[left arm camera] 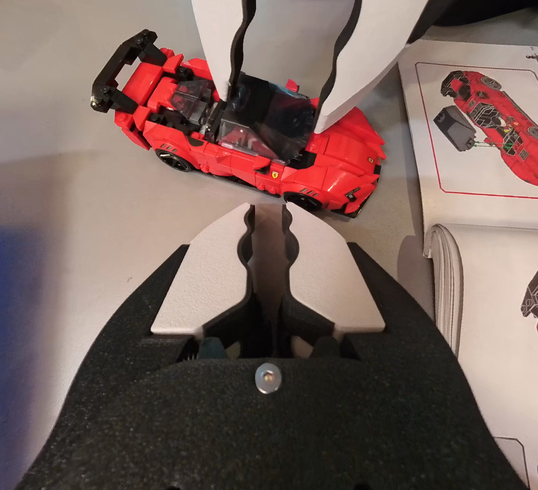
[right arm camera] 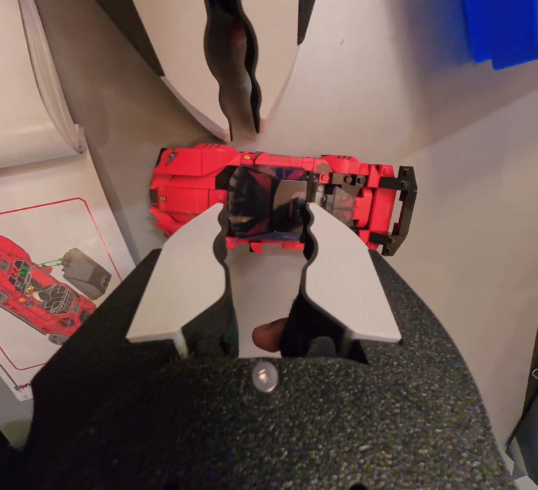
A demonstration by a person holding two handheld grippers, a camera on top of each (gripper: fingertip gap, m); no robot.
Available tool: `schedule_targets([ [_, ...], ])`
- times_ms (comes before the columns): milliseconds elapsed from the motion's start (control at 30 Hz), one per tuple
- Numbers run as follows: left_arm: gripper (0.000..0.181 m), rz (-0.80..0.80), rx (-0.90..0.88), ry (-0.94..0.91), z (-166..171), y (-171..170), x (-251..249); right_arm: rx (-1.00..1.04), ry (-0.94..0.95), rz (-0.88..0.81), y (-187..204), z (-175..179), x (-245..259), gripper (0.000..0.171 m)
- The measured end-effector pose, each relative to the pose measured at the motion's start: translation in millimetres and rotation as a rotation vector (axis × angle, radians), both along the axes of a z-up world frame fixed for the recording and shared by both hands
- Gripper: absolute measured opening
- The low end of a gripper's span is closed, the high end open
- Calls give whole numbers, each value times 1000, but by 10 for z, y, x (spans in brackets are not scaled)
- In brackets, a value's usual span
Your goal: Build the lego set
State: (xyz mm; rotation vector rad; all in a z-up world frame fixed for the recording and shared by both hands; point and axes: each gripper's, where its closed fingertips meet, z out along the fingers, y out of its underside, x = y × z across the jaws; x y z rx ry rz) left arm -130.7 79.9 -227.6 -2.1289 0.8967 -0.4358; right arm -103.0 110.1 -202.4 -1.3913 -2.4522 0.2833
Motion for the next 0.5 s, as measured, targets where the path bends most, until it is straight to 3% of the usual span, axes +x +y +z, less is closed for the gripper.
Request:
schedule_targets([
  [500, 17, 3, -2, 0, -2, 2, -3, 9, -8, 2, 27, -12, 42, 51],
])
